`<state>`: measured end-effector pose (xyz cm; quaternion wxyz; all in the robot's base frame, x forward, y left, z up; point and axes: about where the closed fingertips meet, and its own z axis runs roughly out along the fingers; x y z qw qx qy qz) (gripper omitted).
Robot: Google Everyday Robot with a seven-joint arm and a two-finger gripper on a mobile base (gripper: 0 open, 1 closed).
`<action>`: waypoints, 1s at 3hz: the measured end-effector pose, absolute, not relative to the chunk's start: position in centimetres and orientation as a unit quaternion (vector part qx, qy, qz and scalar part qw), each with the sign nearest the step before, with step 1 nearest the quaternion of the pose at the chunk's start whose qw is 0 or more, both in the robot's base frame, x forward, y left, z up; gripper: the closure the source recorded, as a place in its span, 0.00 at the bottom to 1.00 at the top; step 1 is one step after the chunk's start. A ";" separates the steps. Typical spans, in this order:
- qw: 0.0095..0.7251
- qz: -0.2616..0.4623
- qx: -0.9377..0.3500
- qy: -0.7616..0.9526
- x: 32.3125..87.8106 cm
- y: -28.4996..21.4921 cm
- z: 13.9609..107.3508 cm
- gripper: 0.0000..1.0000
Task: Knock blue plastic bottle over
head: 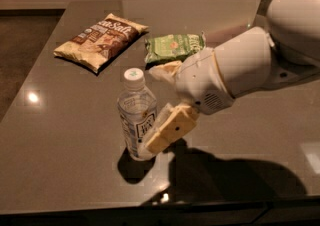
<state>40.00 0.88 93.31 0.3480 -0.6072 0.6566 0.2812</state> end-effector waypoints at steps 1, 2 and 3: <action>0.344 0.300 -0.609 0.649 39.4 2.5 92.8 0.15; 0.335 0.286 -0.605 0.664 39.9 2.4 93.7 0.47; 0.316 0.236 -0.605 0.691 41.9 0.3 95.1 0.70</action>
Offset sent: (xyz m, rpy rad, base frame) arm 0.0082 0.0098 0.0025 -0.0313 0.0535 -0.0390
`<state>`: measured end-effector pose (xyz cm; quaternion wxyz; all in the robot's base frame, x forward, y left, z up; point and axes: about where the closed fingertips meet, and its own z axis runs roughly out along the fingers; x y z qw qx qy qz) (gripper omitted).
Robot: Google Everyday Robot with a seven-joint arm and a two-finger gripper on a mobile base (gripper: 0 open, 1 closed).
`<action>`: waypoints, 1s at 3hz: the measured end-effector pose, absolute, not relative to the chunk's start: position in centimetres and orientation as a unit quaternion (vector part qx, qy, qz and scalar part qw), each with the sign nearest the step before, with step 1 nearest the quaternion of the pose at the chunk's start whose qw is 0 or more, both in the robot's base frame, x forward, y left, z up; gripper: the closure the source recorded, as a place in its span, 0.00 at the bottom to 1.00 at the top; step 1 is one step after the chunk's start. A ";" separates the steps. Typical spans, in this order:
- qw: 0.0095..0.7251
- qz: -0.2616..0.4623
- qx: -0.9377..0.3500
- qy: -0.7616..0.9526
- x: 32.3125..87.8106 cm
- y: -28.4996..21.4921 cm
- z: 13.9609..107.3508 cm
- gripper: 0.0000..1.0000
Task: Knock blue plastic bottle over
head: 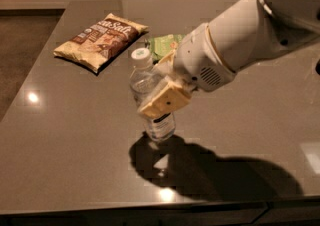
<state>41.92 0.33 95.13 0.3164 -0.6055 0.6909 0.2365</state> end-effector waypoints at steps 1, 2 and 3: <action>0.288 0.169 -0.614 0.716 44.0 -2.1 96.1 0.93; 0.237 0.079 -0.631 0.735 46.4 -5.1 95.6 1.00; 0.187 0.013 -0.647 0.739 47.7 -6.9 94.1 1.00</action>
Offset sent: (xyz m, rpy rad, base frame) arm 0.0702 -0.0910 0.0060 -0.5196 -0.1080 -0.1248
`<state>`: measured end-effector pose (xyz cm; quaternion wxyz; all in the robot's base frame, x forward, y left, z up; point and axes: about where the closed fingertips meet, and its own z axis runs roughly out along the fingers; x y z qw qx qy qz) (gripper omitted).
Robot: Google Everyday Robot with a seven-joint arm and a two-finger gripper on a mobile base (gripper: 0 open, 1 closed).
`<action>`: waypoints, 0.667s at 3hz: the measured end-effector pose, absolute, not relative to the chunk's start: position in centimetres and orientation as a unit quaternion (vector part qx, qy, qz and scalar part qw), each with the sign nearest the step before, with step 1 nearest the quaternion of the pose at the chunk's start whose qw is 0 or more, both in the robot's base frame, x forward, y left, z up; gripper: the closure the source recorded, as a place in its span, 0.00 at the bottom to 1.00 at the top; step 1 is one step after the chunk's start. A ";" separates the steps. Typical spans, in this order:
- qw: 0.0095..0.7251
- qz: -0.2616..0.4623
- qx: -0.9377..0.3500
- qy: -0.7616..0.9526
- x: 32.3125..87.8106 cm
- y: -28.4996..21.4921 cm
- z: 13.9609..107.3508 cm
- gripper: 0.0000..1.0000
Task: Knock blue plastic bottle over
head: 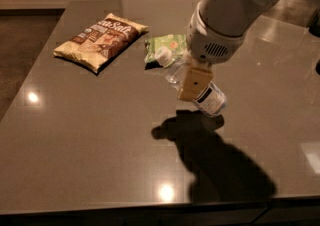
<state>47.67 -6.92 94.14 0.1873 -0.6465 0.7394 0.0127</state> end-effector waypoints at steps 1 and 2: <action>0.138 -0.052 -0.665 0.733 48.7 -8.6 92.2 0.89; 0.113 -0.090 -0.673 0.725 49.3 -9.1 90.9 0.75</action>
Offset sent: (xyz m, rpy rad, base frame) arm 0.0238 -0.0273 -0.0510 -0.3715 -0.0457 0.0322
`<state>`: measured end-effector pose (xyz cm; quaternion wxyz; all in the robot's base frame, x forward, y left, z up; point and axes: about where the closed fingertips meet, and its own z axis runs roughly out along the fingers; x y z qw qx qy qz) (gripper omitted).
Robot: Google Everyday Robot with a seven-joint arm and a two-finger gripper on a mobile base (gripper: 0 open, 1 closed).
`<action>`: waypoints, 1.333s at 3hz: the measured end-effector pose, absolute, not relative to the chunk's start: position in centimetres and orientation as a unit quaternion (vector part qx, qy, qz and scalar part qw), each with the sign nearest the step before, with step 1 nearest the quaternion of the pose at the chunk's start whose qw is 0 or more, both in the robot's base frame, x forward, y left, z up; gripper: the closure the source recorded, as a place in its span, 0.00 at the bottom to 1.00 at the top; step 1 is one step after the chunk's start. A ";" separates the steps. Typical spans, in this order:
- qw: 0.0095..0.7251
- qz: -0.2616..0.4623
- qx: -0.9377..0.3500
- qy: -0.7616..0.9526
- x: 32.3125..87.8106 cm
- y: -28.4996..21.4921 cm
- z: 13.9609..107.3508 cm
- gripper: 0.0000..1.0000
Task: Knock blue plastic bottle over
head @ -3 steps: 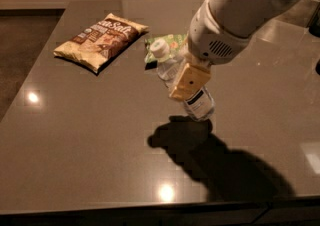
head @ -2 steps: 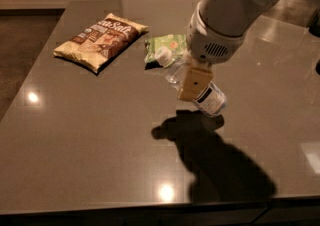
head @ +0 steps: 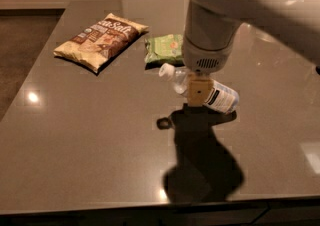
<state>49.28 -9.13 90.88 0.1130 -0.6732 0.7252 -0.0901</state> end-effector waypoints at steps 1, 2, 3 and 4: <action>0.095 -0.101 -0.680 0.720 49.6 -9.1 89.1 0.44; 0.091 -0.094 -0.681 0.720 49.5 -9.0 88.1 0.20; 0.093 -0.096 -0.681 0.720 49.4 -9.0 88.2 0.00; 0.093 -0.096 -0.681 0.720 49.4 -9.0 88.2 0.00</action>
Offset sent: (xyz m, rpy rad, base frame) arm 0.0017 0.0008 -0.0431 -0.0336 0.0528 0.0132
